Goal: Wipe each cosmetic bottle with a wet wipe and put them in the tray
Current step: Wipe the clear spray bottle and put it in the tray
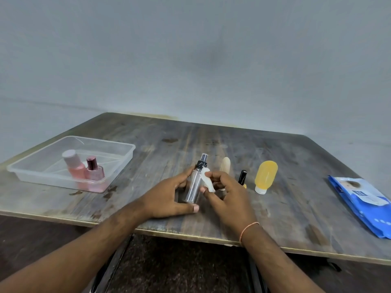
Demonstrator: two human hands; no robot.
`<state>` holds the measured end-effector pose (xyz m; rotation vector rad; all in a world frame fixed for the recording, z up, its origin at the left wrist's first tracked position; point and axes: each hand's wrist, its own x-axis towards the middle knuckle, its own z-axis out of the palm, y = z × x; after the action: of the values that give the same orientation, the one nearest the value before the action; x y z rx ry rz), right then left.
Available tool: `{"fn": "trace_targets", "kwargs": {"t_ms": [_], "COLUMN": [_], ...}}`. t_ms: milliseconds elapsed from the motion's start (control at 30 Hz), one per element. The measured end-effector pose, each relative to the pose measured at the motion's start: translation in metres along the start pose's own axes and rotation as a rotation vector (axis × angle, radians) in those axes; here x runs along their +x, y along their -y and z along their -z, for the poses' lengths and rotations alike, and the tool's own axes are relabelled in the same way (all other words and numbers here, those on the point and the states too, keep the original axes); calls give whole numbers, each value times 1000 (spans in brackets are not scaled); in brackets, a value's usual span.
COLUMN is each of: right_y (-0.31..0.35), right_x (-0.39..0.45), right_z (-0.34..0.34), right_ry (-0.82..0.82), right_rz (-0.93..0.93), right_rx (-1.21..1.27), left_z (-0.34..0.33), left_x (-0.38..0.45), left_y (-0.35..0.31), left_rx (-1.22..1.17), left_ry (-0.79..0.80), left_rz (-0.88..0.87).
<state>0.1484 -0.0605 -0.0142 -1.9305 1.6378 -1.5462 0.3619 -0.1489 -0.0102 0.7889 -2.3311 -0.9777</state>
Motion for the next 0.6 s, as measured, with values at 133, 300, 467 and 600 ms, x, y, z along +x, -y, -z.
{"fn": "trace_targets", "kwargs": {"t_ms": [133, 300, 467, 600], "right_y": [1, 6, 9, 11], "right_x": [-1, -4, -10, -8], "right_z": [1, -5, -4, -4], "right_ry": [2, 88, 119, -7], "right_rz": [140, 326, 423, 390], "right_rx": [-186, -369, -319, -381], "left_z": [-2, -4, -5, -5], "left_x": [1, 0, 0, -3], "left_y": [-2, -2, -1, -7], "left_rx": [-26, -29, 6, 31], "left_ry": [-26, -139, -144, -139], "left_rz": [-6, -30, -105, -127]}}
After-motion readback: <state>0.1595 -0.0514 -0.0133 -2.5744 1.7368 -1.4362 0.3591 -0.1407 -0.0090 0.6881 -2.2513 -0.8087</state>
